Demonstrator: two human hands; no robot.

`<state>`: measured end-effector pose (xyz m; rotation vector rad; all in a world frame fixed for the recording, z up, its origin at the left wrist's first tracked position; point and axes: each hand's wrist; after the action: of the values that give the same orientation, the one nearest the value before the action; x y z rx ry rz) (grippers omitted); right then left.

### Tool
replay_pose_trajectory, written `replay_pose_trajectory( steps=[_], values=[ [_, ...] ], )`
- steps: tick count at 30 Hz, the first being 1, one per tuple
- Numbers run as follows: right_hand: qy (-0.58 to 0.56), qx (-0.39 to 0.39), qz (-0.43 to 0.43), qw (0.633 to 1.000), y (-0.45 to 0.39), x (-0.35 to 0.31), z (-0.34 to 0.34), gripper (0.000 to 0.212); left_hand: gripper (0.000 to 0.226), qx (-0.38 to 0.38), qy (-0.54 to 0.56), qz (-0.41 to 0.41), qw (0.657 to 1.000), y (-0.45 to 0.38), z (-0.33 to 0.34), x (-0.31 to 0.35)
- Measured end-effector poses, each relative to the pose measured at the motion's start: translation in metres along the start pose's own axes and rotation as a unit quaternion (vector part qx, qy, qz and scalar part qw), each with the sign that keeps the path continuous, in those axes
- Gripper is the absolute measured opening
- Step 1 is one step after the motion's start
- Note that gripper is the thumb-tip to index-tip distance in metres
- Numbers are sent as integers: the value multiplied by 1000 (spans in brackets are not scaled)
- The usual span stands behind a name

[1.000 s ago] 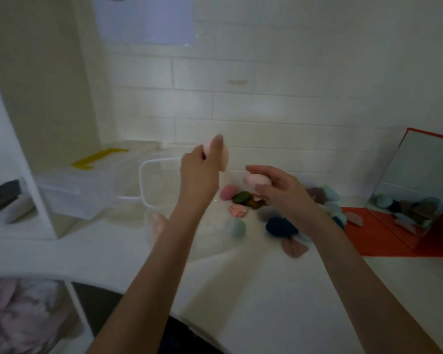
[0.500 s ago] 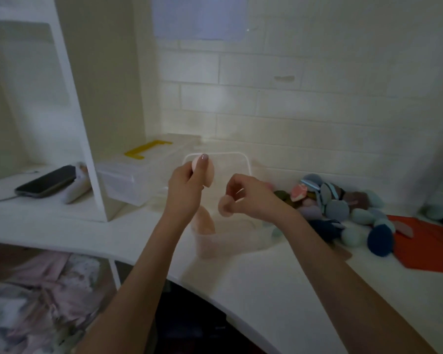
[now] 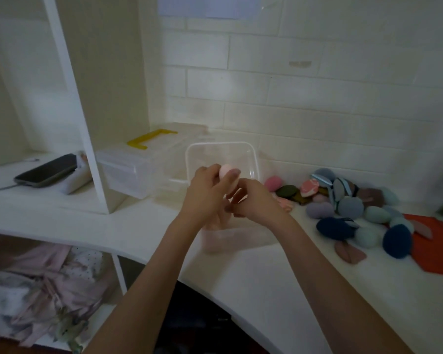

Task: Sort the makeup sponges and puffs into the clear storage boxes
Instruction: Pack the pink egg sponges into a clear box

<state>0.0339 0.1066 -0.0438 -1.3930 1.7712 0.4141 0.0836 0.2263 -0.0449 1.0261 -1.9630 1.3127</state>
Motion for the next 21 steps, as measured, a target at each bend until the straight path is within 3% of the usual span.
replay_pose_trajectory(
  steps=[3,5,11,17,21],
  values=[
    [-47,-6,13,999,2,-1,-3,33,37,-55,-133,0,990,2,2,4],
    [-66,-32,19,997,4,-2,-8,33,38,-53,-154,0,987,2,2,5],
    [-173,-150,82,970,4,0,-22,35,36,-40,-172,1,984,1,3,3],
    [-225,-150,91,958,3,1,-26,29,40,-45,-194,16,980,1,1,-2],
    [-222,-142,106,959,3,0,-26,37,18,-3,-106,23,994,2,-2,-1]
  ],
)
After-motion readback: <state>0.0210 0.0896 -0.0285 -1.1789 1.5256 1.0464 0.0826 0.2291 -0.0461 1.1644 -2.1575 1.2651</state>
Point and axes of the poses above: each hand's wrist, its own y-axis away from the middle knuckle, its own z-axis out of the palm, x = y × z, and after that the axes turned 7 degrees about x, right-handed
